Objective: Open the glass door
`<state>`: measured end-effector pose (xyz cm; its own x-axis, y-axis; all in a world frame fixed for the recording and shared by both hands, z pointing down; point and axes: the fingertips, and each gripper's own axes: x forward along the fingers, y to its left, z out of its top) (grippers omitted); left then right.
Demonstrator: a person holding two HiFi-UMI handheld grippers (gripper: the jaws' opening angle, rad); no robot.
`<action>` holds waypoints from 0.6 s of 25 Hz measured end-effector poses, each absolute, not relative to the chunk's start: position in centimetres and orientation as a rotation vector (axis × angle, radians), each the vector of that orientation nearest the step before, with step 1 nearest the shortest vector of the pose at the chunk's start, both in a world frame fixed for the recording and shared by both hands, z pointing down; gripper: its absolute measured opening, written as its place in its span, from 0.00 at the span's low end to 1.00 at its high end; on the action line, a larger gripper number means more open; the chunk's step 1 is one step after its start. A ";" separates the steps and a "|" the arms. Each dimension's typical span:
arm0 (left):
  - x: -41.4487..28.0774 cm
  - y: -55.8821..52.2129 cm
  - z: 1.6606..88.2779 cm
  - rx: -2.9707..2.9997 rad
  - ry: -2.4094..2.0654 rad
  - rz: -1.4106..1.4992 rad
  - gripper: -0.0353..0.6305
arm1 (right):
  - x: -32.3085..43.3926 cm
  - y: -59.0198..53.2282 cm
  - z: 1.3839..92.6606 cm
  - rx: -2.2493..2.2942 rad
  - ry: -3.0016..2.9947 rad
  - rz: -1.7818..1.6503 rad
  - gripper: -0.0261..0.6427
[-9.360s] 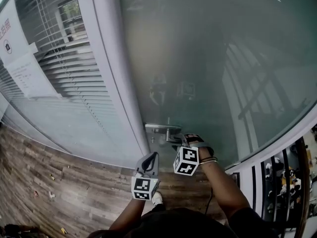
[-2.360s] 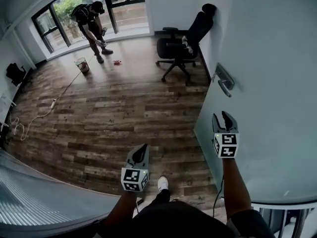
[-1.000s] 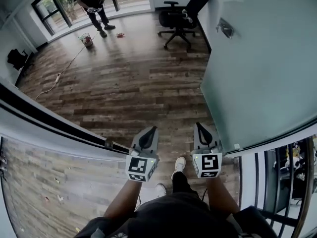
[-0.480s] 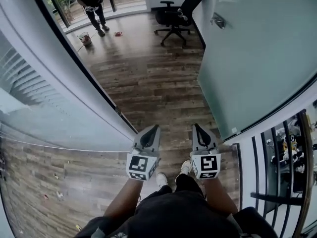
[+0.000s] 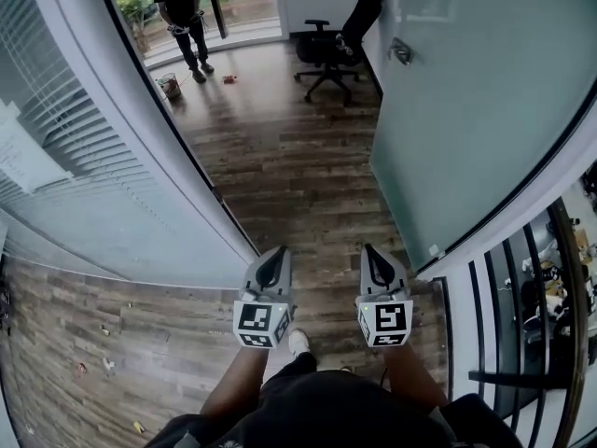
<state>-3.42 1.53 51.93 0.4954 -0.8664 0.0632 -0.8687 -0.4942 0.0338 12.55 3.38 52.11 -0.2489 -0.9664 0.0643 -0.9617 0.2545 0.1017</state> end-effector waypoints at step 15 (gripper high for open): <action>1.1 14.8 50.6 2.626 -1.609 0.032 0.05 | 17.6 16.7 49.9 1.864 -2.406 -0.117 0.06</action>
<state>1.08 14.82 50.55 0.4547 -0.8892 0.0503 -0.8905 -0.4530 0.0419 17.64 16.74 49.87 -0.2480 -0.9683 0.0290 -0.9609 0.2497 0.1193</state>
